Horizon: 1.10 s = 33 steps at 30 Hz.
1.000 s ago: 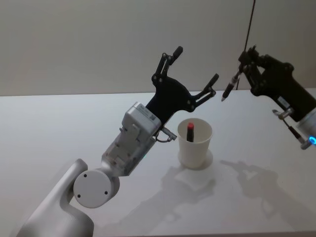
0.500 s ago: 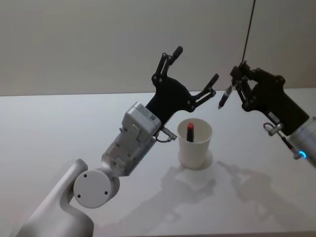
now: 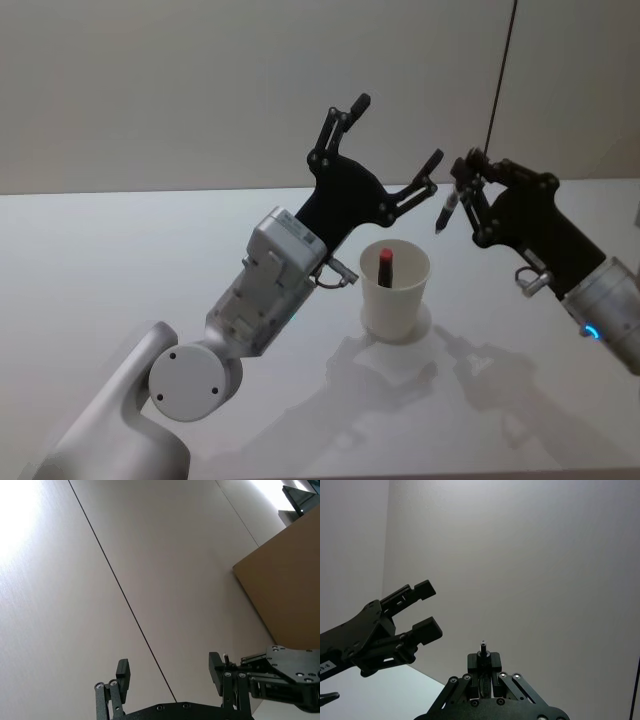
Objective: Place the pen into the pen holder.
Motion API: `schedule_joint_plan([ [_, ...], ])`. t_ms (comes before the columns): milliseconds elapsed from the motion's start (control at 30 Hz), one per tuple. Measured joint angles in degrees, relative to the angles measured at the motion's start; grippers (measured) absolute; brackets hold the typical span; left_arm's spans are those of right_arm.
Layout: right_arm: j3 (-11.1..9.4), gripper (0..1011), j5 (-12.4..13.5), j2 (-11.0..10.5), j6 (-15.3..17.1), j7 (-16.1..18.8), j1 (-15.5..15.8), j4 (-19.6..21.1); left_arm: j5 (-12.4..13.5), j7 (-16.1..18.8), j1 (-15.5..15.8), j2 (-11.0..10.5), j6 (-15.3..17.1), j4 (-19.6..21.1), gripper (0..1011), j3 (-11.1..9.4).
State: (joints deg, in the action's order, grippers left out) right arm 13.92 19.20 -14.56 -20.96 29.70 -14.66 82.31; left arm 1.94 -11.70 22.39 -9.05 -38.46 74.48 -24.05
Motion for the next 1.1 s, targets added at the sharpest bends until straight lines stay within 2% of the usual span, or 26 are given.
schedule_joint_plan([
  [367,0.64,132,-0.92,0.83,-1.16,-0.08,-0.71,-2.76,0.00,0.00,0.00,0.00,0.00,0.00,1000,0.00],
  [967,1.42,136,-0.01,2.46,-0.98,0.83,-3.03,-8.15,0.00,0.00,0.00,0.00,0.00,0.00,1000,0.00],
  [1067,1.64,218,0.02,2.87,-0.70,0.98,-3.63,-9.33,0.00,0.00,0.00,0.00,0.00,0.00,1000,0.00],
  [1100,1.68,273,0.03,2.95,-0.63,1.01,-3.74,-9.55,0.00,0.00,0.00,0.00,0.00,0.00,1000,0.00],
])
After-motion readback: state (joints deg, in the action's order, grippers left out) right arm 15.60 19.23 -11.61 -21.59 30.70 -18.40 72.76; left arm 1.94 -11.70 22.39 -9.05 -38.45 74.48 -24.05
